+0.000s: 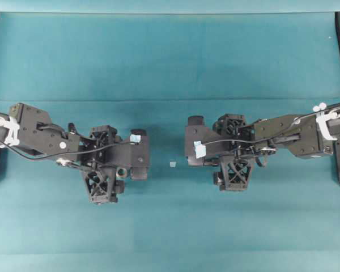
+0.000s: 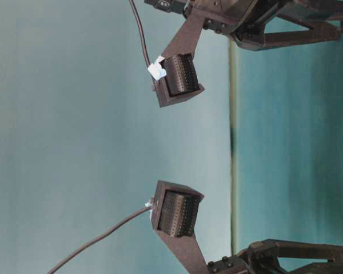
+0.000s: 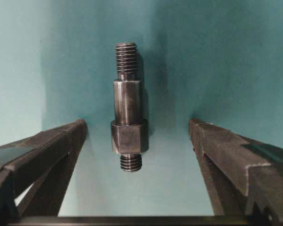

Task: Insert the washer onto the shaft with both hands.
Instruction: 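Close left gripper on the washer and right gripper on the shaft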

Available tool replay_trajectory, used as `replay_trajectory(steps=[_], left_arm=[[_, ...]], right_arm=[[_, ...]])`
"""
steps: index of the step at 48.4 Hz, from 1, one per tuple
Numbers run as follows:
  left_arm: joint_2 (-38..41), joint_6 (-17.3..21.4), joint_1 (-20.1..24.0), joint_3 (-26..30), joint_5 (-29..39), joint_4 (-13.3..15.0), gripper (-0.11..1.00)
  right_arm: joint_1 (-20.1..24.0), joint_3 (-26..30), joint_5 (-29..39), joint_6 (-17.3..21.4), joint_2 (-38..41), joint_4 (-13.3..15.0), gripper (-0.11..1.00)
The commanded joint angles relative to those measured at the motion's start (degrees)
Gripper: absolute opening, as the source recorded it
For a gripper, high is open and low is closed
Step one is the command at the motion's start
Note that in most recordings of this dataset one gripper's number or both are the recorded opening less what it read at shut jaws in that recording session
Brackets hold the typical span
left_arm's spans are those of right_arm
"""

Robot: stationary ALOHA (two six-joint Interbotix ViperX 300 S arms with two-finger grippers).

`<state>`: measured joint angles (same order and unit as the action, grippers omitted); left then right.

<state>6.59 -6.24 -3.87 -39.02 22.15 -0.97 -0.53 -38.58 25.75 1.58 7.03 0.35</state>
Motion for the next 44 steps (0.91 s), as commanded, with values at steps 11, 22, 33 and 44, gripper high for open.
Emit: replay_trajectory(steps=[11,22,33,44], left_arm=[[0.3,0.0,-0.2,0.0,-0.6,-0.1,0.83],[0.3,0.1,-0.2,0.0,-0.5,-0.1,0.83],[0.2,0.1,-0.2,0.4,-0.4,-0.1,0.83],[-0.1,0.4,-0.2,0.4,-0.3,-0.1,0.77]], right_arm=[[-0.4,0.1,-0.4,0.2,0.3,0.0,0.86],[-0.4,0.1,-0.4,0.2,0.2,0.0,0.86],[-0.4,0.1,-0.3,0.2,0.2,0.0,0.86],[-0.4,0.3,-0.1,0.1,0.3,0.0,0.77]])
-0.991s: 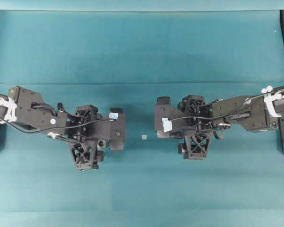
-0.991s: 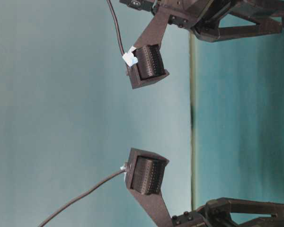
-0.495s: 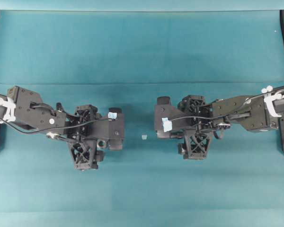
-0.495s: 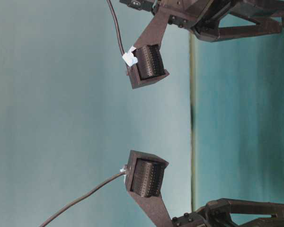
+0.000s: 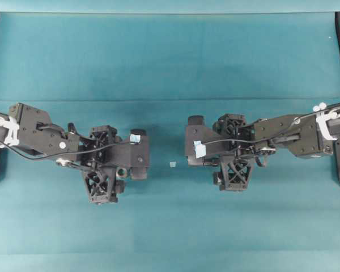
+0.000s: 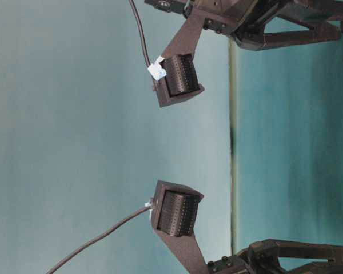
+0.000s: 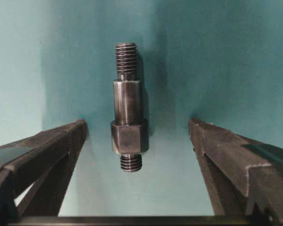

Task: Insert the washer onto the shaft with both hands.
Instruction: 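Close left gripper on the washer and right gripper on the shaft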

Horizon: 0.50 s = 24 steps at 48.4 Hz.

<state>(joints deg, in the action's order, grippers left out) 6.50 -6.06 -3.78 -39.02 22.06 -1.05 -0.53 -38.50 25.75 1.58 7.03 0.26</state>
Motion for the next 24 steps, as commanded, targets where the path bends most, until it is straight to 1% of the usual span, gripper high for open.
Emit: replay_trajectory(steps=[1,7,13,19,24], left_arm=[[-0.1,0.2,-0.3,0.4,-0.2,0.0,0.75],[-0.3,0.4,-0.3,0.1,-0.2,0.0,0.63],[-0.4,0.5,-0.3,0.0,-0.3,0.0,0.51],[-0.4,0.8,-0.4,0.0,-0.3,0.0,0.39],[-0.4,0.9,-0.3,0.0,-0.2,0.0,0.37]], right_arm=[[-0.4,0.2,0.0,0.1,0.3,0.1,0.75],[-0.4,0.3,0.4,0.1,0.3,-0.1,0.60],[-0.4,0.2,1.1,0.1,0.3,-0.1,0.49],[-0.4,0.3,1.4,0.0,0.3,-0.1,0.42],[-0.4,0.2,1.4,0.1,0.3,-0.1,0.39]])
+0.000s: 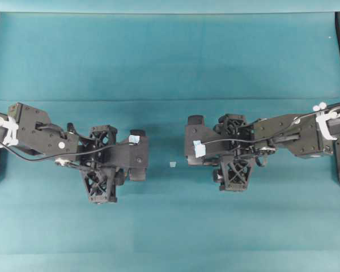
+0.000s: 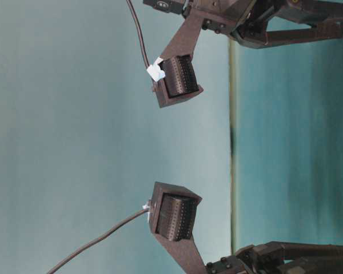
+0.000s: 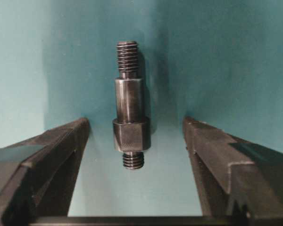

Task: Insert the washer onto the shaft with both hands.
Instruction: 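Close left gripper on the washer and right gripper on the shaft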

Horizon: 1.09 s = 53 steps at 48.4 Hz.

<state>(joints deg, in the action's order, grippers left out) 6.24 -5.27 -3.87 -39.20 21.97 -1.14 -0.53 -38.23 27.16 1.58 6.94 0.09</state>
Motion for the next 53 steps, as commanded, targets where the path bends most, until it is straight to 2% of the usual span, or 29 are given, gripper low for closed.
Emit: replay_trajectory(steps=[1,14,23,35,45,53], left_arm=[[-0.1,0.1,-0.3,0.2,-0.1,0.1,0.37],[-0.1,0.2,-0.4,0.2,-0.1,0.1,0.37],[-0.1,0.2,-0.4,0.2,-0.1,0.1,0.37],[-0.7,0.2,-0.5,0.3,-0.1,0.1,0.37],[-1.1,0.2,-0.6,0.0,0.2,0.1,0.37],[-1.1,0.2,-0.7,0.0,0.7,0.1,0.37]], right_arm=[[-0.4,-0.1,0.1,0.0,0.4,0.1,0.38],[-0.4,0.0,0.9,0.0,0.4,-0.2,0.30],[-0.4,0.3,1.9,0.1,0.4,-0.2,0.18],[-0.4,0.9,2.3,0.1,0.5,-0.2,0.07],[-0.4,1.2,2.4,0.0,0.5,-0.2,0.01],[-0.4,1.6,2.4,-0.2,0.5,-0.2,0.01]])
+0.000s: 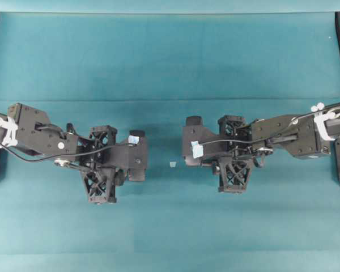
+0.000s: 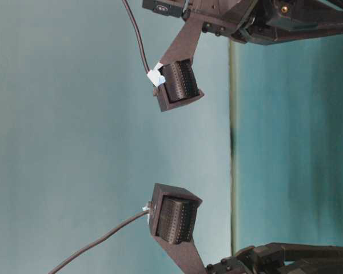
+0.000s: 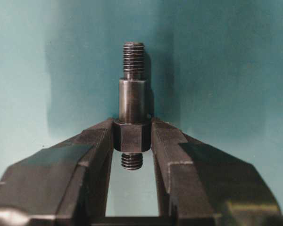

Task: Insert the washer onto the shaft with both hands.
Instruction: 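Close left gripper on the washer and right gripper on the shaft, then lift washer and shaft and rotate grippers to face each other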

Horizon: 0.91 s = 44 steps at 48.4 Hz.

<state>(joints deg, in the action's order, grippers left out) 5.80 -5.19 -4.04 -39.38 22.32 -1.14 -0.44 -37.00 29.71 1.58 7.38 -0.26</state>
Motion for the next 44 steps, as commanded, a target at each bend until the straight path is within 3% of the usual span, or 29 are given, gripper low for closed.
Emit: replay_trajectory(steps=[1,27,44], left_arm=[[-0.6,0.1,-0.5,0.2,0.4,0.0,0.37],[-1.0,0.2,-0.8,0.6,0.4,0.1,0.37],[-5.9,1.1,-0.8,0.2,0.4,0.1,0.37]], right_arm=[[-0.5,0.5,-0.3,-0.2,0.1,0.2,0.01],[-0.5,0.6,-0.5,0.0,-0.7,0.1,0.01],[-0.4,-0.1,-4.7,0.0,-3.3,-0.5,0.00]])
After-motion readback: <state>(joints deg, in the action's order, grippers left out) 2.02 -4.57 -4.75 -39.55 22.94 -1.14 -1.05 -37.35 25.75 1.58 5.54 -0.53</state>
